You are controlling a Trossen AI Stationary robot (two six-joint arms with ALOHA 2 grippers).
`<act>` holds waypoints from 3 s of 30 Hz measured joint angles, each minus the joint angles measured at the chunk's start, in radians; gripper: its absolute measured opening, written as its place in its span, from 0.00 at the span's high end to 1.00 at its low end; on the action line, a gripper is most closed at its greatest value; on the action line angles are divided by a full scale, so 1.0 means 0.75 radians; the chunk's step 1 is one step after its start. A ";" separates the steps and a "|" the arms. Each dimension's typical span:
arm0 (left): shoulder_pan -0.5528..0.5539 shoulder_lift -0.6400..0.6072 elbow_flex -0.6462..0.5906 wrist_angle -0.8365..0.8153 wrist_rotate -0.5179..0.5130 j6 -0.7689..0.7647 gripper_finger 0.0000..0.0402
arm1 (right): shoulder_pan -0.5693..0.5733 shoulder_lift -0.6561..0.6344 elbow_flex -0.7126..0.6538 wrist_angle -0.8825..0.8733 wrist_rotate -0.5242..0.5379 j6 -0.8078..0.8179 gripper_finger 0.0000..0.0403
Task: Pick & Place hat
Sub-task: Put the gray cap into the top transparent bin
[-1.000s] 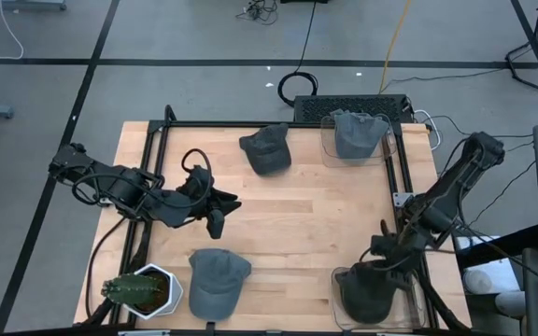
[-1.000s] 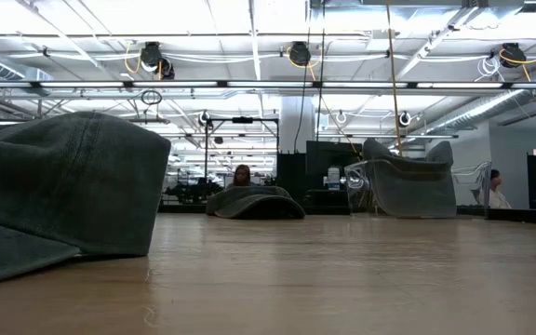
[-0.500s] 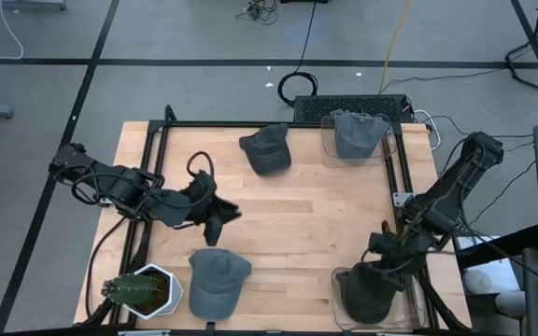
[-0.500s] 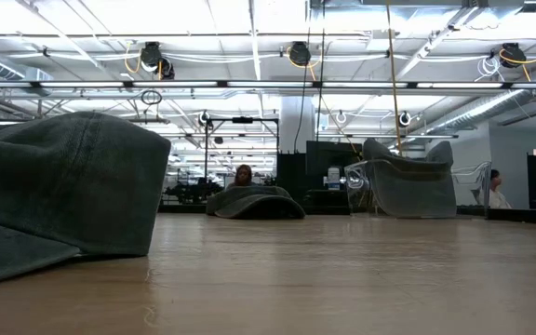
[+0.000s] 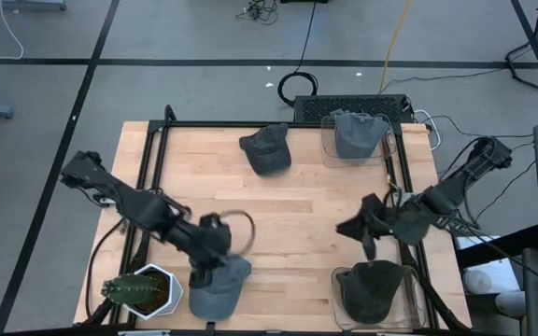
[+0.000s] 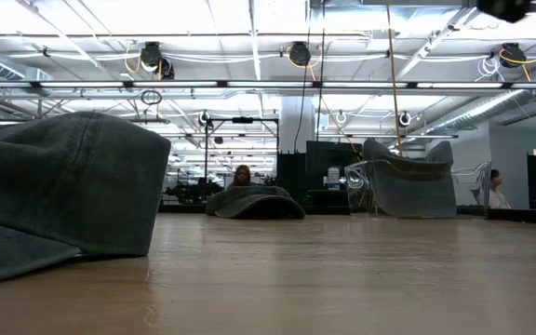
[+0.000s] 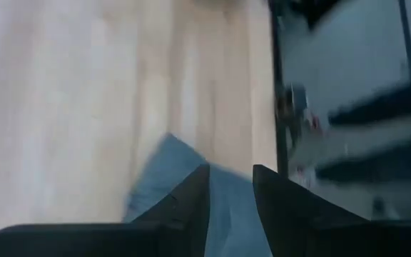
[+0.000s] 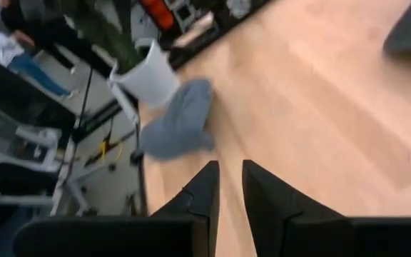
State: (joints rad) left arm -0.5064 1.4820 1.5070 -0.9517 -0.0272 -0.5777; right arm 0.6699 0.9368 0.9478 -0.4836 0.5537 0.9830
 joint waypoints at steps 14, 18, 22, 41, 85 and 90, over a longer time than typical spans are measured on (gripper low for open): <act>-0.040 0.310 -0.001 -0.057 0.314 0.191 0.71 | -0.266 0.079 -0.001 0.201 -0.186 -0.279 0.73; -0.065 0.362 -0.001 -0.052 0.347 0.097 0.70 | -0.262 0.079 -0.001 0.230 -0.185 -0.277 0.66; -0.125 0.399 -0.001 -0.051 0.310 0.083 0.65 | -0.263 0.078 -0.001 0.383 -0.203 -0.406 0.61; -0.139 0.530 -0.041 -0.018 0.289 -0.343 0.46 | -0.309 0.113 -0.001 1.049 -0.115 -0.615 0.60; -0.016 0.528 -0.278 0.048 0.240 0.209 0.93 | -0.352 0.115 -0.003 0.793 0.003 -0.266 0.54; 0.107 0.528 -0.276 0.052 0.245 0.293 0.97 | -0.363 0.114 -0.003 0.752 0.003 -0.188 0.54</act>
State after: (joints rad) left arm -0.4263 1.8782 1.2998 -0.9130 0.1563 -0.3578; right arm 0.3975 1.0221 0.9459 0.0803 0.5557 0.8422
